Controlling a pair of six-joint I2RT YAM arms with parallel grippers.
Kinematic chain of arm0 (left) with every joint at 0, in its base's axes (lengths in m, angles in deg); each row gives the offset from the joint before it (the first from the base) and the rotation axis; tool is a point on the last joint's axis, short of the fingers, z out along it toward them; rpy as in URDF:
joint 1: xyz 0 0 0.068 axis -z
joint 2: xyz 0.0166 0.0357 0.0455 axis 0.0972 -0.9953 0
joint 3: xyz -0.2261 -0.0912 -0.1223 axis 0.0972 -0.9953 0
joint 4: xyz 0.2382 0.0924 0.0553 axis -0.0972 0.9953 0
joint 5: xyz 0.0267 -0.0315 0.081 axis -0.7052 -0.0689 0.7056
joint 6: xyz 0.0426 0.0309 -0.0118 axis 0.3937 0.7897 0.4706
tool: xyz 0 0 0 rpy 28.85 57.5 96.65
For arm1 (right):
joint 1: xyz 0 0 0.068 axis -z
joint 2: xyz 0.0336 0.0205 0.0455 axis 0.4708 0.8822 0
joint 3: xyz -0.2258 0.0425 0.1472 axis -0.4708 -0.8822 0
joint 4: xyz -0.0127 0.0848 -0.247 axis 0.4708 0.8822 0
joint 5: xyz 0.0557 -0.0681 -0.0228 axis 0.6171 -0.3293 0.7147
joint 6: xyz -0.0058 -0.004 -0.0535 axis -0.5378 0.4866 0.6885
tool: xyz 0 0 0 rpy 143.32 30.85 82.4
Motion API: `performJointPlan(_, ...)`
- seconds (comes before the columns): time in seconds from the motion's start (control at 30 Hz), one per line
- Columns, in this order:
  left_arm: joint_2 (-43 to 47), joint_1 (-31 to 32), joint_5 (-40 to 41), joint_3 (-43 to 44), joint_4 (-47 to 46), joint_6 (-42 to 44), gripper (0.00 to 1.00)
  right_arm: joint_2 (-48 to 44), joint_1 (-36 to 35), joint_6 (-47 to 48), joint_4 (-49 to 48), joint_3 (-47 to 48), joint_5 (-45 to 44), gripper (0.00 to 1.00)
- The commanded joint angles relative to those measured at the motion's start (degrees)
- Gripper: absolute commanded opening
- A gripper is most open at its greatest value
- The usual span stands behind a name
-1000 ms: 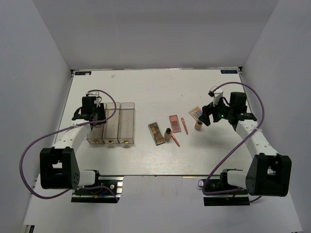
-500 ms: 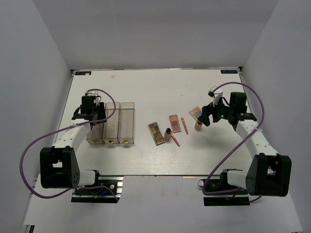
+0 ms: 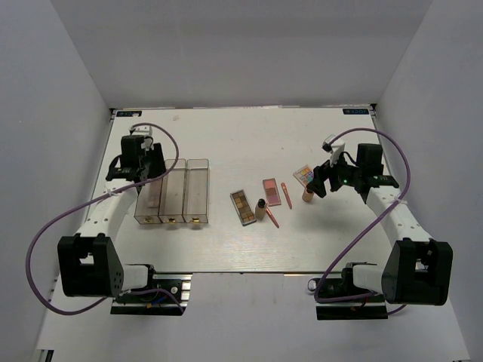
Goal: Organize the makeup
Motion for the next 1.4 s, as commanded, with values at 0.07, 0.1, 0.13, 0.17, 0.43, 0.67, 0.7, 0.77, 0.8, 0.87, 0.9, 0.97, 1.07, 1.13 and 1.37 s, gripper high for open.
performJointPlan(0.07,0.6,2.8,-20.7,8.1,-2.0,-7.2,0.63,0.5,0.0,-0.9,-1.7,2.5,1.0,0.89)
performJointPlan(0.1,-0.7,3.6,-22.1,10.5,-1.7,-9.4,0.61,0.9,0.1,-2.2,-2.8,2.6,0.0,0.89)
performJointPlan(0.13,-3.2,5.7,-24.0,11.5,-1.0,-10.3,0.60,1.7,0.1,-2.4,-2.9,2.8,-0.5,0.89)
performJointPlan(0.17,-4.4,6.9,-24.2,12.6,-0.8,-12.3,0.60,2.1,0.1,-2.6,-2.9,3.1,-1.1,0.89)
performJointPlan(0.43,-18.2,22.5,-10.3,25.3,11.0,-23.7,0.57,4.1,0.2,-3.2,-1.5,6.2,-3.1,0.84)
performJointPlan(0.67,-28.3,31.1,-0.7,32.7,18.7,-38.1,0.58,2.8,0.0,-5.4,-3.0,5.5,-6.5,0.68)
performJointPlan(0.7,-29.2,31.8,-0.8,33.5,19.2,-38.5,0.60,2.8,0.1,-5.5,-3.2,5.4,-6.7,0.68)
performJointPlan(0.77,-32.3,33.6,-0.5,36.2,21.0,-39.5,0.64,2.7,0.0,-5.8,-3.6,5.2,-7.2,0.70)
performJointPlan(0.8,-33.4,33.6,-0.4,37.0,21.9,-40.2,0.65,2.8,0.1,-6.0,-3.8,5.2,-7.3,0.70)
performJointPlan(0.87,-36.5,35.3,0.1,39.0,24.7,-42.7,0.66,2.6,0.2,-6.3,-4.1,4.9,-7.6,0.71)
performJointPlan(0.9,-37.3,35.3,0.0,39.5,25.6,-43.4,0.66,2.6,0.0,-6.4,-4.3,5.0,-7.6,0.72)
performJointPlan(0.97,-39.7,36.4,0.2,40.2,27.5,-45.1,0.67,2.6,0.0,-6.6,-4.6,4.6,-7.7,0.72)
performJointPlan(1.07,-41.6,37.9,-0.7,41.4,28.3,-45.3,0.72,2.5,0.2,-6.7,-4.8,4.1,-7.8,0.73)
performJointPlan(1.13,-42.5,38.6,-0.4,43.1,30.2,-45.6,0.75,2.6,0.1,-6.7,-4.9,3.8,-8.0,0.73)
performJointPlan(1.37,-45.1,39.7,-0.1,44.9,34.1,-47.6,0.78,2.8,0.2,-7.3,-5.4,3.4,-7.7,0.74)
